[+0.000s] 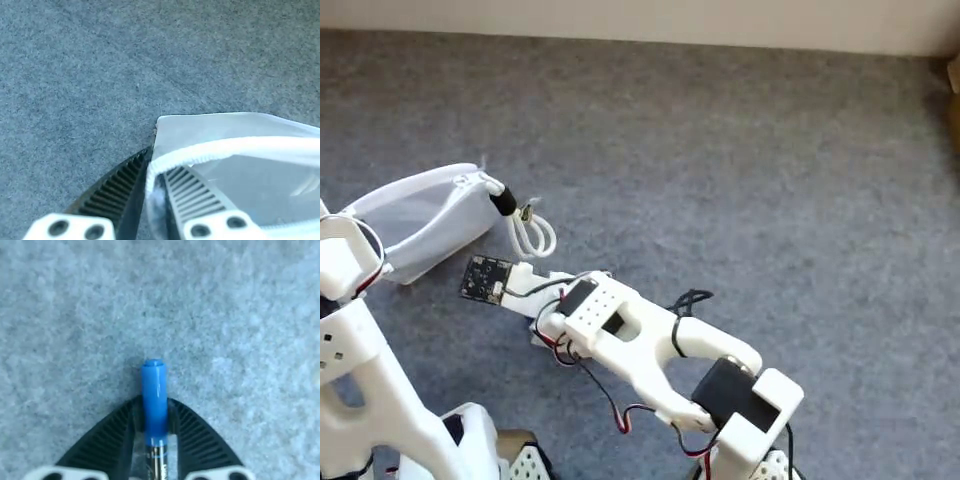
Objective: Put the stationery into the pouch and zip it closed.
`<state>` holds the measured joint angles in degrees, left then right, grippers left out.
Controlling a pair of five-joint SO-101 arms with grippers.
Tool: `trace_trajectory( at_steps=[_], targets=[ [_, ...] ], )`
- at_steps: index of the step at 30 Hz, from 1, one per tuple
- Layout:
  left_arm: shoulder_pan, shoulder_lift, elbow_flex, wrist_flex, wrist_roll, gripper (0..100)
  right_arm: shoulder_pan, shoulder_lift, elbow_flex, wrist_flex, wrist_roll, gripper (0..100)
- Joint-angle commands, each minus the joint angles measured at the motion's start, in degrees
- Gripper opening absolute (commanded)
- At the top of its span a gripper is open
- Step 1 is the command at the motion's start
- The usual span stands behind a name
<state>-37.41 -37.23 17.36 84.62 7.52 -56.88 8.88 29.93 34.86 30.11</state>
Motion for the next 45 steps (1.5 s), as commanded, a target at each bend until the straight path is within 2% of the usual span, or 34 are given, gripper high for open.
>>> trace_trajectory(
  at_steps=[1,11,23,36,42,45],
  targets=[
    [-0.66,0.04,1.1,-0.88,0.62,1,-0.31,0.13,-1.27,-0.92,1.58,0.5],
    [-0.66,0.04,1.1,-0.88,0.62,1,3.3,-0.75,-1.19,-0.75,1.58,0.4],
    [-0.66,0.04,1.1,-0.88,0.62,1,4.44,-21.67,9.36,-0.92,1.67,0.4],
    [-0.48,-0.04,0.92,-0.44,0.53,1,4.79,-29.32,11.03,-1.01,1.32,0.4],
    [4.0,-0.04,0.84,-0.44,0.35,1,7.96,-30.81,10.77,-1.19,1.14,0.4],
    [4.35,-0.04,0.92,-0.35,0.26,1,10.15,-30.99,10.68,-4.53,-3.52,0.4]
  ],
)
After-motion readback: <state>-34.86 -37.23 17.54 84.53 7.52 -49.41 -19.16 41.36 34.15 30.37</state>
